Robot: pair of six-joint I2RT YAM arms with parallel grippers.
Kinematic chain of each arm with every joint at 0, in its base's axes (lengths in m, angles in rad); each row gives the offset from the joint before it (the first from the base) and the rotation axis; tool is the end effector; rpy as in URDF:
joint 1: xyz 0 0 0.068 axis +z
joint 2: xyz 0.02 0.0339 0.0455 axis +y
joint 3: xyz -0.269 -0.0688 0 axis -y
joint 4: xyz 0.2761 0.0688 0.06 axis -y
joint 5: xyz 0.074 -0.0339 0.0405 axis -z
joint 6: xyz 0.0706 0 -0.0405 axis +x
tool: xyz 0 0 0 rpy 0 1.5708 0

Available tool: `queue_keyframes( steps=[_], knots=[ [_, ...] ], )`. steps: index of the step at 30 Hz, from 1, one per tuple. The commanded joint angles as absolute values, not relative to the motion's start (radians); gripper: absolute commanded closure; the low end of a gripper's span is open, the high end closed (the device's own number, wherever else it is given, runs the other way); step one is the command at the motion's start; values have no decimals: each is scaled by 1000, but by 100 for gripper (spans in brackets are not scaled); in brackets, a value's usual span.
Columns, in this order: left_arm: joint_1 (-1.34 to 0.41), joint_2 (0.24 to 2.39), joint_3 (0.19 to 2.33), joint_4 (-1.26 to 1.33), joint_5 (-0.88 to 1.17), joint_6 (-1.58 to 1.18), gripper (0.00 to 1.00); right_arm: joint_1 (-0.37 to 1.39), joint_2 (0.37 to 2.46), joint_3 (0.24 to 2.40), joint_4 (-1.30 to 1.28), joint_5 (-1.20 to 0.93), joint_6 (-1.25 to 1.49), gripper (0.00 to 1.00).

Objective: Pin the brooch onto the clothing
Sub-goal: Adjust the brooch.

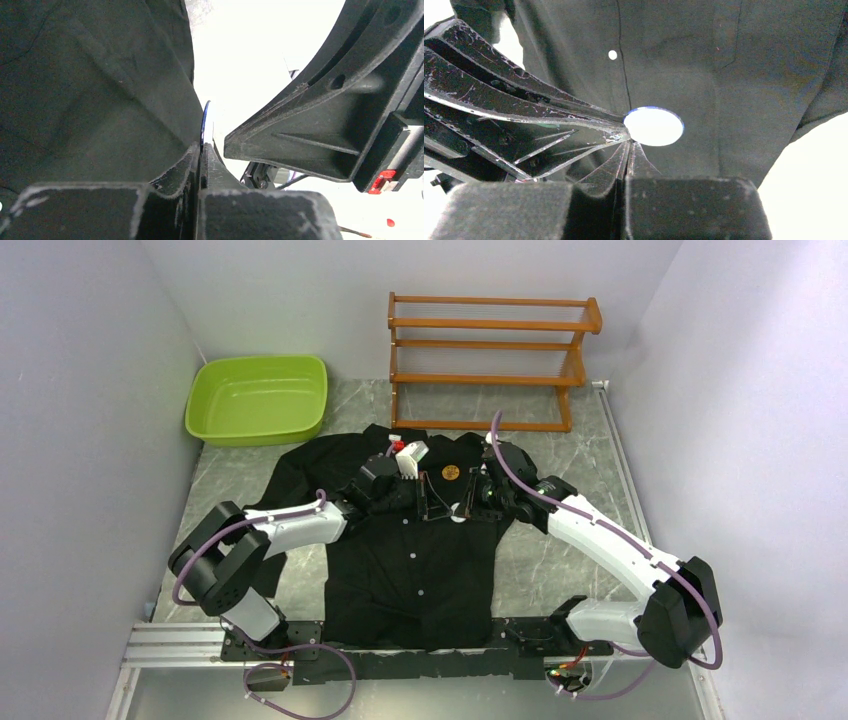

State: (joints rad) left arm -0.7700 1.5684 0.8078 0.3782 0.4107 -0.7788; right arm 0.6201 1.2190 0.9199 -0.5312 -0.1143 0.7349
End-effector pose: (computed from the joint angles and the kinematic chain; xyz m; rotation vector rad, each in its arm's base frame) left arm 0.2600 -0.2913 0.1839 0.2975 2.1834 -1.3558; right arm 0.2444 0.1844 0.2356 0.0893 2.5356 0.7302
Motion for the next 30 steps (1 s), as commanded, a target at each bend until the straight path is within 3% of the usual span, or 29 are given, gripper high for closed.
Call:
queue_keyframes(
  steps=[1,4,7,15,18,23,30],
  knots=[
    [-772,1552,820,429,416,-777,97,624,1199,940,-512,-119,725,94],
    [-771,1542,810,436,410,-782,97,624,1201,939,-514,-113,716,64],
    [-771,1529,802,433,396,-780,97,624,1201,940,-522,-94,707,44],
    [-770,1489,792,351,343,-750,97,616,1163,941,-513,-78,617,22],
    [-767,1468,785,290,309,-731,97,600,1100,916,-460,-144,564,4],
    [-736,1415,761,224,311,-700,97,476,977,817,-295,-362,548,1],
    [-639,1247,691,115,409,-626,97,301,982,684,-71,-741,570,2]
  ],
)
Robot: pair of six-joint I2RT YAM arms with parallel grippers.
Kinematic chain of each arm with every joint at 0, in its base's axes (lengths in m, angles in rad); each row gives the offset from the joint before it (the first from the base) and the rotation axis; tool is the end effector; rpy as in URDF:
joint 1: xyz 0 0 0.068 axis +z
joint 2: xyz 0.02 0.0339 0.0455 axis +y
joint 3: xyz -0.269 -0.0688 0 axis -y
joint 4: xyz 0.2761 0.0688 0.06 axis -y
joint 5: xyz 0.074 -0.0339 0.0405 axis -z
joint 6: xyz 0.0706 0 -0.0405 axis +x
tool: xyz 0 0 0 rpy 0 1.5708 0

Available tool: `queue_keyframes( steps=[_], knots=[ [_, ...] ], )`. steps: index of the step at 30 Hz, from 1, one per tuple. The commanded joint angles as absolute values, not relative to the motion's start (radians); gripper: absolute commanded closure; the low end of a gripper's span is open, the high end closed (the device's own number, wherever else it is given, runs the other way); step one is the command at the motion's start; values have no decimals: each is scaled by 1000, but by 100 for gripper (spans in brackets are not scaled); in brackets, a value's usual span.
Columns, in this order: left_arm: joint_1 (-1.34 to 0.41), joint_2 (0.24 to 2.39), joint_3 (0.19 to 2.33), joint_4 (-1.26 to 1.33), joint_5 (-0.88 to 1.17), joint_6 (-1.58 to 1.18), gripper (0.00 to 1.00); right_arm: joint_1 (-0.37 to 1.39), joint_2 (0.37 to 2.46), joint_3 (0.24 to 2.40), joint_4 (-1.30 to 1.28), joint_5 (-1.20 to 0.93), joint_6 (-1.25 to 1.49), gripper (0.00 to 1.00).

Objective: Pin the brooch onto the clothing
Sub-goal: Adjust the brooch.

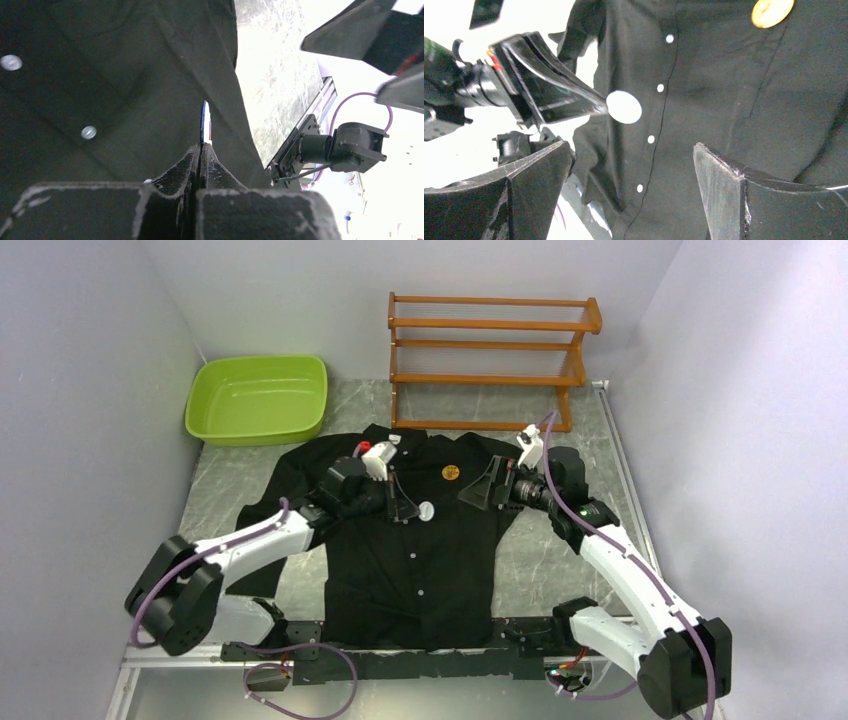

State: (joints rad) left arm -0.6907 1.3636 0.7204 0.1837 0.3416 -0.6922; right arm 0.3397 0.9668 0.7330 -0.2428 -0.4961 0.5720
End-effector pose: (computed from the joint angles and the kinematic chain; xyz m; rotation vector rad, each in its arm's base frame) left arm 0.2528 -0.2396 0.1968 0.2354 2.2133 -1.1703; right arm 0.2440 0.1219 0.2669 -0.0797 2.1575 1.0574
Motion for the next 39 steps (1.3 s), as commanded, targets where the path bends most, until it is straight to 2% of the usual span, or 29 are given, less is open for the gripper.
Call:
queue_keyframes(
  steps=[1,4,12,17,24,27,39],
  knots=[
    [-624,1214,681,100,427,-617,97,297,986,673,-51,-749,574,1],
    [-598,1108,657,61,486,-592,97,295,981,646,-6,-737,599,0],
    [-594,957,666,3,684,-523,97,348,1021,622,248,-911,657,7],
    [-594,928,675,15,746,-528,97,435,1098,625,370,-984,693,25],
    [-594,928,698,22,750,-535,97,529,1155,650,453,-1025,707,35],
    [-594,930,702,27,756,-537,97,535,1173,661,463,-1038,709,49],
    [-594,931,700,50,759,-549,97,558,1224,683,480,-1063,708,50]
  ],
)
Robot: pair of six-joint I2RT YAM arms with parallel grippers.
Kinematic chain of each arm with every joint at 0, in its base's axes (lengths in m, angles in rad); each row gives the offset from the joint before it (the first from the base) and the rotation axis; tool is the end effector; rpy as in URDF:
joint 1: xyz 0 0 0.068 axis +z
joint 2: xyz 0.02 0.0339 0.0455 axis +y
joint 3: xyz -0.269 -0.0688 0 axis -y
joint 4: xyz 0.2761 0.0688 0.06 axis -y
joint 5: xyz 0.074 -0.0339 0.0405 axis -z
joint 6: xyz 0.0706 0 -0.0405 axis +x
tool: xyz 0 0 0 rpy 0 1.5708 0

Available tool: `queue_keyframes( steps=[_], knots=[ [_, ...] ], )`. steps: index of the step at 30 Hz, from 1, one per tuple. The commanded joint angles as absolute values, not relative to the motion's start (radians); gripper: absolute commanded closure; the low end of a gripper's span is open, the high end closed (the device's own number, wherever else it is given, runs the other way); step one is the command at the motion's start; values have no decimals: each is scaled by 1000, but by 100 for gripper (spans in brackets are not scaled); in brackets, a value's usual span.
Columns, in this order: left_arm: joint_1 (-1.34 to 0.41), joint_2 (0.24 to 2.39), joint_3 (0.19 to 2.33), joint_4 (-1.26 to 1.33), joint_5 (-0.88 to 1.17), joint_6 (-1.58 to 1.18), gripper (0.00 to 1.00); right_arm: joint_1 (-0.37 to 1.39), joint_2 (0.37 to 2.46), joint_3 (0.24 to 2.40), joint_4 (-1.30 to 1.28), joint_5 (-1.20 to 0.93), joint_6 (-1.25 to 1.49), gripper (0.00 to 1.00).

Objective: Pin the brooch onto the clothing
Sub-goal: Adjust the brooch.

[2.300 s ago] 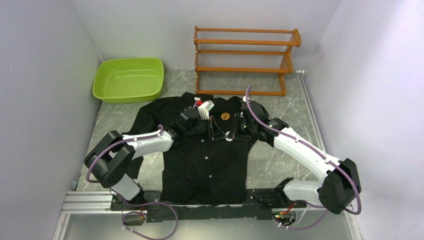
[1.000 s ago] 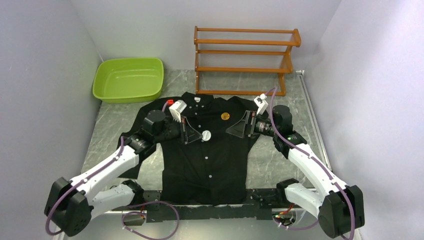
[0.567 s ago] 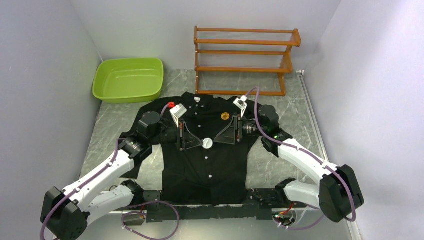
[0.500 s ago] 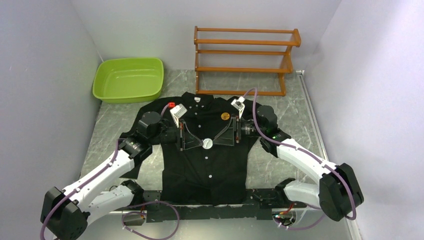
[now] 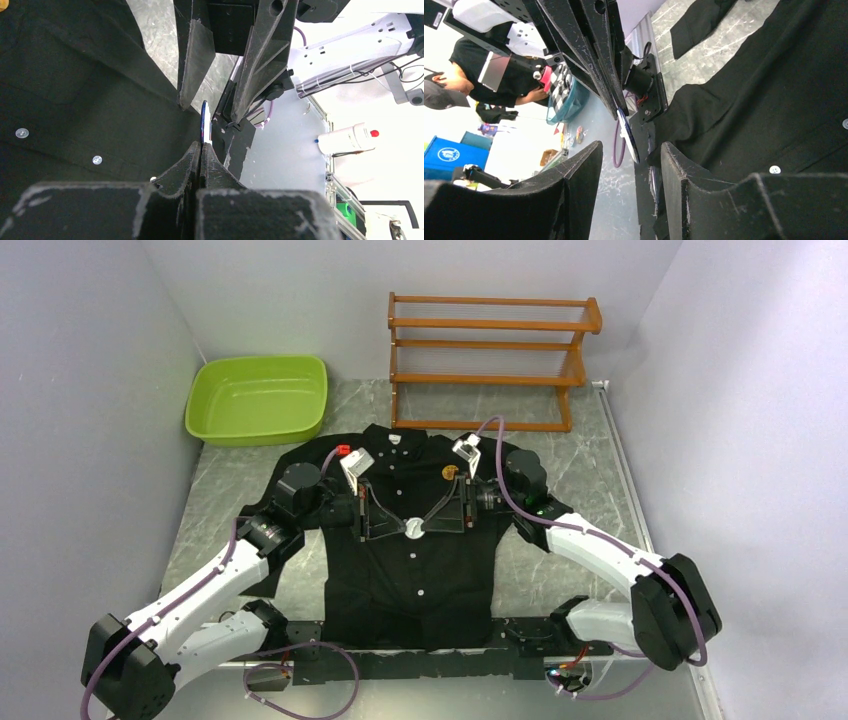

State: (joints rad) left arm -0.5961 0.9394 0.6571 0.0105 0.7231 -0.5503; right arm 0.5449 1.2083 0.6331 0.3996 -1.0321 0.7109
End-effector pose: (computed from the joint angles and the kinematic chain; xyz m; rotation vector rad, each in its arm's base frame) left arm 0.1934 -0.1876 0.2773 0.6062 1.9421 -1.4267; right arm 0.2230 0.2060 0.2459 -0.7170 1.8999 1.7450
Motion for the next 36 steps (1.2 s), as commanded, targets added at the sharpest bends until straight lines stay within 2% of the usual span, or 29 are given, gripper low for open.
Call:
queue_keyframes(
  steps=[1,6,10,11,13,15,17,21,24,27,30,36],
  knots=[
    [-594,931,697,52,758,-550,97,562,1229,685,487,-1066,709,51],
    [-594,927,696,46,750,-548,97,577,1241,705,491,-1070,704,73],
    [-594,920,699,23,736,-540,97,577,1231,705,478,-1059,687,99],
    [-594,915,697,18,727,-539,94,577,1227,705,468,-1053,679,100],
    [-594,904,691,16,705,-545,77,577,1217,702,460,-1042,669,100],
    [-593,882,676,27,675,-561,55,577,1200,686,463,-1022,669,100],
    [-594,864,656,57,649,-588,38,578,1175,670,466,-979,676,100],
    [-594,824,592,164,623,-666,24,578,1111,628,500,-851,735,100],
    [-594,811,521,299,630,-737,22,577,1065,578,636,-792,835,100],
    [-594,823,481,418,654,-793,24,577,1057,552,743,-794,906,100],
    [-593,851,454,588,668,-859,30,577,1043,550,774,-778,944,100],
    [-598,902,450,734,677,-892,43,578,1009,549,767,-720,966,100]
  ],
)
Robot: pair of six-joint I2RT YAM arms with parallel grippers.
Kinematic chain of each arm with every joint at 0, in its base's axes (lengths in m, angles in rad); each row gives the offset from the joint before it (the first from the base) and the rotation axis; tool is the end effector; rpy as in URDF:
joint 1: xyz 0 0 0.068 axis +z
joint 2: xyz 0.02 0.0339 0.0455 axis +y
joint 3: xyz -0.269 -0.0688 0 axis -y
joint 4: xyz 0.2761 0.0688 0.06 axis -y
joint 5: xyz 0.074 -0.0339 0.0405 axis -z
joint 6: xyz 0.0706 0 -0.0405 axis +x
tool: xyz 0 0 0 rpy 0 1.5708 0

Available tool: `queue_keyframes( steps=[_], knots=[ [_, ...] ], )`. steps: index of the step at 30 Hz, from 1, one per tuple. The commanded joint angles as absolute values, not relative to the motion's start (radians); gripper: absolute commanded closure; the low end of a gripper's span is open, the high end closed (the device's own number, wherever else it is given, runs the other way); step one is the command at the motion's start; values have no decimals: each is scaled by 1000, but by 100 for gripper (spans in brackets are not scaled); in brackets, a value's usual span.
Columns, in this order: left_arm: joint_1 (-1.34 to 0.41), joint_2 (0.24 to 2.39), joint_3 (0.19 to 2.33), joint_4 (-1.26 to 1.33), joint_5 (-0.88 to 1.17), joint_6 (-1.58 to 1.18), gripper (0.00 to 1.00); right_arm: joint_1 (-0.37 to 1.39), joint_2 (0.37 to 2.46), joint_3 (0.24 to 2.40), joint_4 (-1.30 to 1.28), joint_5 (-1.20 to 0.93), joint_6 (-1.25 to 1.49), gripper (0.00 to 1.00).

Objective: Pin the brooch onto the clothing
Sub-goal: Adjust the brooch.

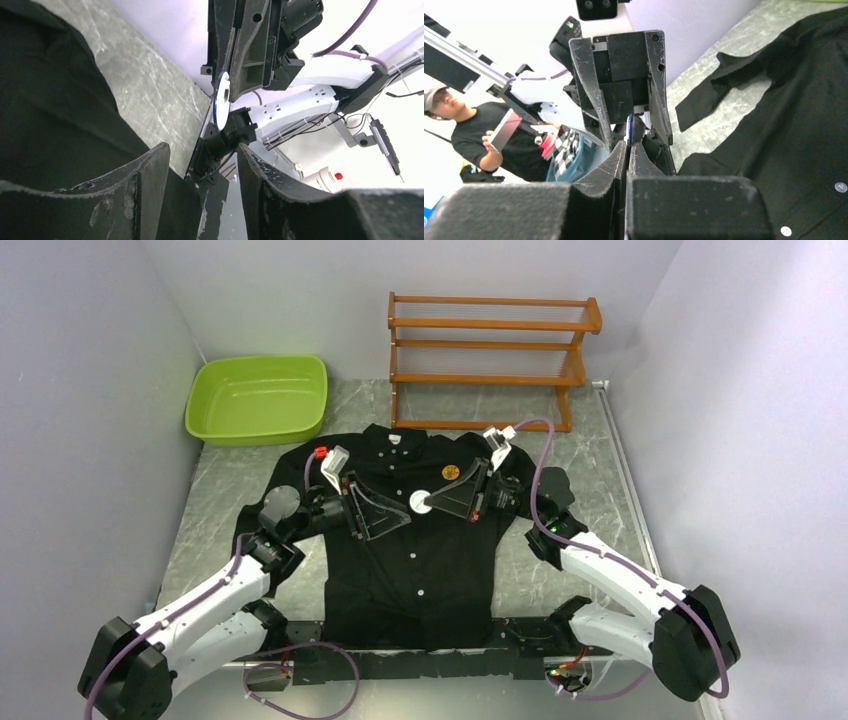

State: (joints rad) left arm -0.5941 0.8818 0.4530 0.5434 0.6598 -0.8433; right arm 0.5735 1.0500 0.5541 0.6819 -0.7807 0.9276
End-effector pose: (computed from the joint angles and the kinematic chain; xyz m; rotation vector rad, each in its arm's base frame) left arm 0.1862 -0.1780 0.2757 0.4110 1.6644 -1.5944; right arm 0.2079 0.1934 0.2912 -0.4764 1.6351 1.7137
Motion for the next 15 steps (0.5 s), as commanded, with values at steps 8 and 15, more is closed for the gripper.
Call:
queue_keyframes(
  steps=[8,15],
  knots=[
    [-664,961,448,866,501,-870,50,577,973,494,868,-587,1069,100],
    [-746,1088,489,1001,428,-856,62,577,979,466,961,-540,1127,100]
  ],
)
